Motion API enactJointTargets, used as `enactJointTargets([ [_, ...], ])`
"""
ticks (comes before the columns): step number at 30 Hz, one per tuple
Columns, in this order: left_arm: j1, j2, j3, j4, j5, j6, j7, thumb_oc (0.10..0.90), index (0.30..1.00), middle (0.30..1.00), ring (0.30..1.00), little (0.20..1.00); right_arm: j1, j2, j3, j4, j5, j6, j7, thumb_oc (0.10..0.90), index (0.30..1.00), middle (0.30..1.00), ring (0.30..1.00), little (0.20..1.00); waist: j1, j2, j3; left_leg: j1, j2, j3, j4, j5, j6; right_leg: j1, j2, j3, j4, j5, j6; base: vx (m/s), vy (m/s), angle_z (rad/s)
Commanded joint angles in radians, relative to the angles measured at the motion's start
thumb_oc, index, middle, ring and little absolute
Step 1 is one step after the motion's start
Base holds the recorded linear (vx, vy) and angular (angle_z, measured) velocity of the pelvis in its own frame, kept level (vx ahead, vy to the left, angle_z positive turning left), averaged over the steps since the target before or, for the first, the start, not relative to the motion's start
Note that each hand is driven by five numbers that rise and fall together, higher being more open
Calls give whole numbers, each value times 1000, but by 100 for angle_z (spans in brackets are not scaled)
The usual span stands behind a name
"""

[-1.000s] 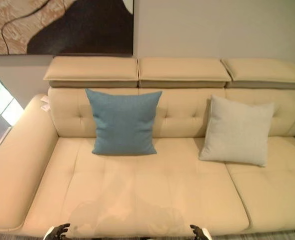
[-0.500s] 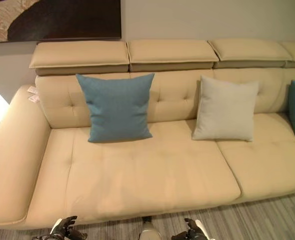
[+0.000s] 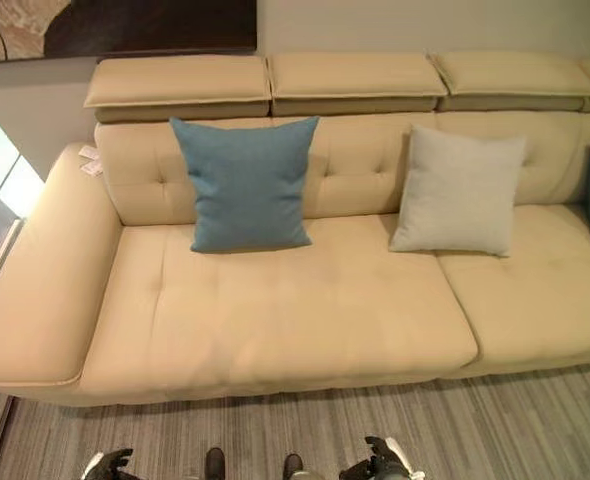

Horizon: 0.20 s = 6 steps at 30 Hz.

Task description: Pick up all the scattered cushions and arrange them neatly on the sofa.

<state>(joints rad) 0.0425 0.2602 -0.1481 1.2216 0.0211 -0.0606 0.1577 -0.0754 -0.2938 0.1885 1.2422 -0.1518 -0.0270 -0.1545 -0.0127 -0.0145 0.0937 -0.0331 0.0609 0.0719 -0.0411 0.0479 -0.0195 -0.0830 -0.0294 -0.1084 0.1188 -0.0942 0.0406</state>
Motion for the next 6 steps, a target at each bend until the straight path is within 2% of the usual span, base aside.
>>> enactJointTargets([
  [1,-52,33,20,14,0,-22,9,800,900,900,900,900,-22,-19,32,13,6,-2,-19,800,900,900,900,900,-2,-68,-44,2,-73,-26,17,-120,15,52,-54,-4,-143,91,87,8,-31,-2],
  [6,-51,23,16,24,6,-18,3,800,900,900,900,900,-20,-13,35,34,4,0,-21,800,900,900,900,900,-4,-63,-51,31,-66,-28,-18,-100,4,85,-47,-15,-194,106,86,7,-14,6],
])
